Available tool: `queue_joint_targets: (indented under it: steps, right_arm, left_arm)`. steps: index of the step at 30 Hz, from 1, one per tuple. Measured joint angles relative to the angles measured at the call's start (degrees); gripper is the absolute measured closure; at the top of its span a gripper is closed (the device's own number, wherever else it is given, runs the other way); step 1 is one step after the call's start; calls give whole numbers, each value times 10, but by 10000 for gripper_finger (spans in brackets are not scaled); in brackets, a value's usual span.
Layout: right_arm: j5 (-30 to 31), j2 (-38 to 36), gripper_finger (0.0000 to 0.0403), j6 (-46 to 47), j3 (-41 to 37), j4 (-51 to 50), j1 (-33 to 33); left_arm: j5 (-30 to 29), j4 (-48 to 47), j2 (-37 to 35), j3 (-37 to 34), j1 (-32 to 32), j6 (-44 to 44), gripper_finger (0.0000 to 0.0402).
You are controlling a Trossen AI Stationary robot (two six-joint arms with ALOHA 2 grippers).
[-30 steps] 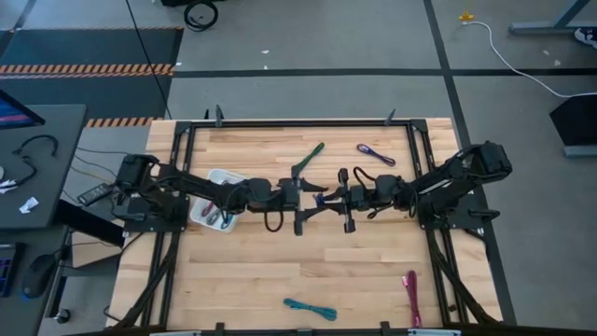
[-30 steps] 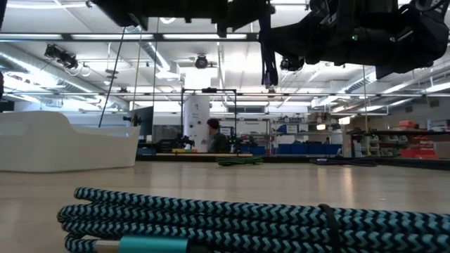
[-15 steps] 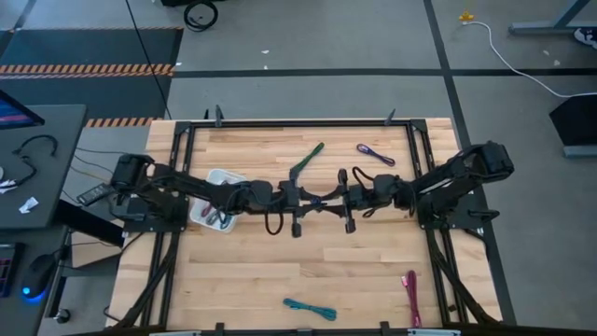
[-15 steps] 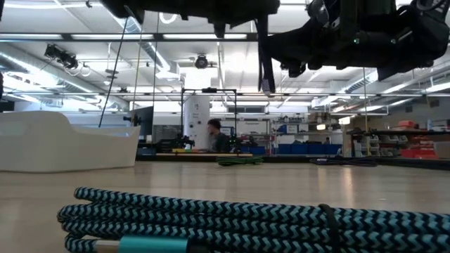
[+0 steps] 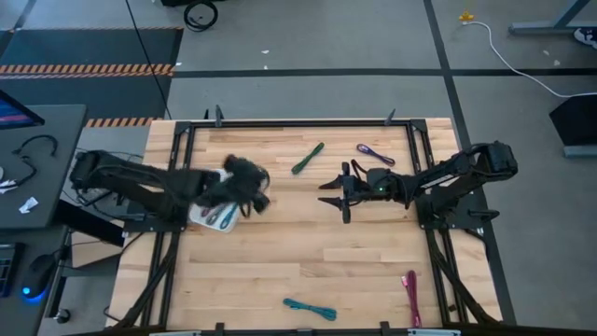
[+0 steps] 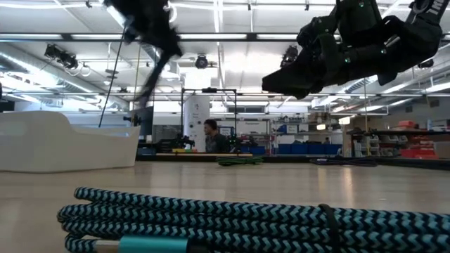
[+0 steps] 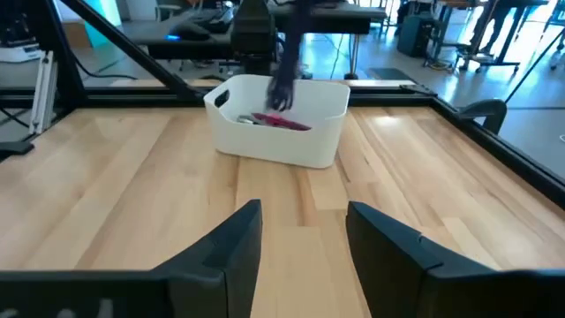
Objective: Pick and place USB-C Cables
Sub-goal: Put the bottom violet charger cable into the white bin
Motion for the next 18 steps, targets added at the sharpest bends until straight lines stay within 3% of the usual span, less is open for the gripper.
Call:
queue_joint_targets:
  steps: [3, 7, 13, 18]
  right_arm:
    - [0, 0, 234, 0, 0, 0, 0]
    - [-1, 0, 233, -1, 0, -4, 0]
    - [-2, 0, 235, -1, 0, -15, 0]
    - [-2, 0, 235, 4, 0, -26, 1]
  left_arm:
    - [57, -140, -14, 0, 61, -106, 371]
    - [157, -253, -9, 0, 131, -176, 371]
    - [257, -273, 14, -20, 205, -185, 371]
    - [303, -286, 35, -60, 247, -170, 368]
